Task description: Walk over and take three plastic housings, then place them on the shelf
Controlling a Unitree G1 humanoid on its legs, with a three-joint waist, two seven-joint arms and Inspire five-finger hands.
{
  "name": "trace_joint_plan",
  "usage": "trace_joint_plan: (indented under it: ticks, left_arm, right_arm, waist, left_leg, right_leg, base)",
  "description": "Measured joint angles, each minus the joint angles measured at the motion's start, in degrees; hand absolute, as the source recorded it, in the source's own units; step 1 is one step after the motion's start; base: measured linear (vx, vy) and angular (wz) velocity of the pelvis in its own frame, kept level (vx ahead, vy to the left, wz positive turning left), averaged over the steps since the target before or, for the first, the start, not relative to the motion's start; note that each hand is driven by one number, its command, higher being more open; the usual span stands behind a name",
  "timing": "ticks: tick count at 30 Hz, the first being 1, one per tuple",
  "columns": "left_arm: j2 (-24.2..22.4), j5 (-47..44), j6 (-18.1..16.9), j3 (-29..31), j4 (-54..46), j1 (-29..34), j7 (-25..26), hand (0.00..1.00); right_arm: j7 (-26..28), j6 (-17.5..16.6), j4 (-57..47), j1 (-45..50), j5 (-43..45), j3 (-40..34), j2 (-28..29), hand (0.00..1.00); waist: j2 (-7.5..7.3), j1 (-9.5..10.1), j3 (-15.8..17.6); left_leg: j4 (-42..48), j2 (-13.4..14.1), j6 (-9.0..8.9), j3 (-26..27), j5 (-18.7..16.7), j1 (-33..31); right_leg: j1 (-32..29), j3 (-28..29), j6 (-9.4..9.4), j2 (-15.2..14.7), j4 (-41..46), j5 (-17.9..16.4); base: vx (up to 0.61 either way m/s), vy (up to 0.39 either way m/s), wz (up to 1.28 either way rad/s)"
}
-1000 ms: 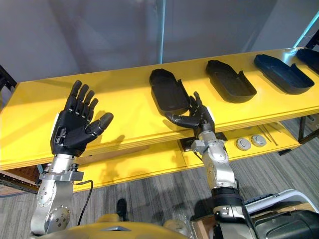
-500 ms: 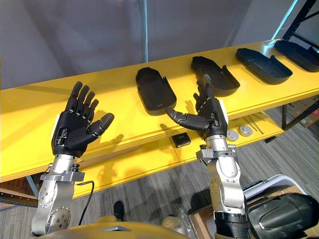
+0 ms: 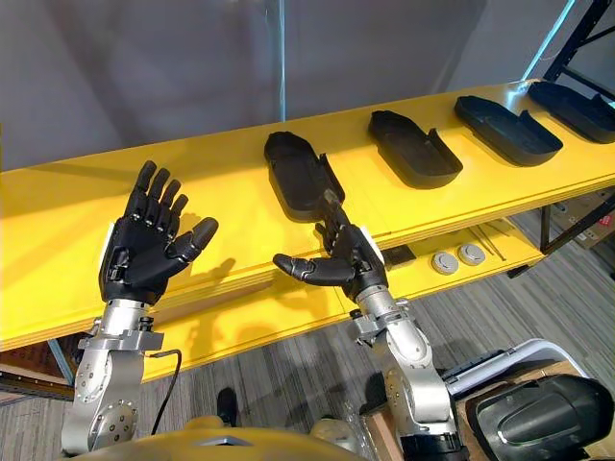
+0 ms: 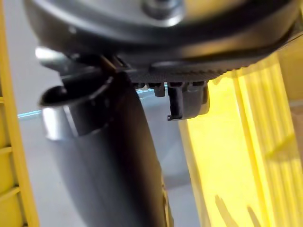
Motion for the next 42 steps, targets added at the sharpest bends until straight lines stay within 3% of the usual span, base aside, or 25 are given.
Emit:
trace_joint_plan:
  ticks: [8,15,22,42]
  left_arm:
    - [-0.01,0.34,0.0,-0.15,0.0,0.61,0.57,1.0]
    - [0.0,2.13,0.0,-1.63,0.0,1.61,0.72,1.0]
    - [-0.03,2.13,0.0,-1.75,0.0,1.6,0.67,1.0]
    - [-0.04,2.13,0.0,-1.71,0.01,1.47,0.16,1.0]
  right_arm:
    - [-5.02,0.6,2.6,-0.27,0.09,0.56,0.64,1.0]
    - [-8.26,-1.66,7.4,-1.91,0.09,0.68,1.78,1.0]
    - [-8.93,-2.31,12.92,-6.35,1.44,0.83,1.78,1.0]
    - [-9.66,-2.3,15.64,-13.38,1.8,3.04,2.81,1.0]
  waist:
    - [-0.04,-0.03,-0.08]
    - [-0.44,0.09,-1.19]
    - [0.34,0.16,-1.76]
    - [0.51,2.17,-1.89]
  left_leg:
    - [-0.01,-0.08,0.08,-0.64,0.13,0.02]
    - [-0.11,-0.1,-0.06,-1.18,0.26,-0.01]
    - [-0.14,-0.08,-0.31,-1.94,0.54,-0.05]
    - [-0.11,-0.17,-0.04,-2.91,0.97,-0.16]
  right_leg:
    - [0.38,-0.61,-0.01,0.0,-0.05,-0.01]
    - [0.63,-1.12,-0.05,0.02,-0.02,-0.03]
    - [0.96,-1.65,-0.24,0.15,-0.04,-0.12]
    - [1.69,-2.87,-0.04,0.18,-0.41,0.05]
  base:
    - [0.0,-0.003,0.02]
    - [-0.01,-0.005,0.02]
    - [-0.03,-0.01,0.04]
    - [0.0,-0.011,0.03]
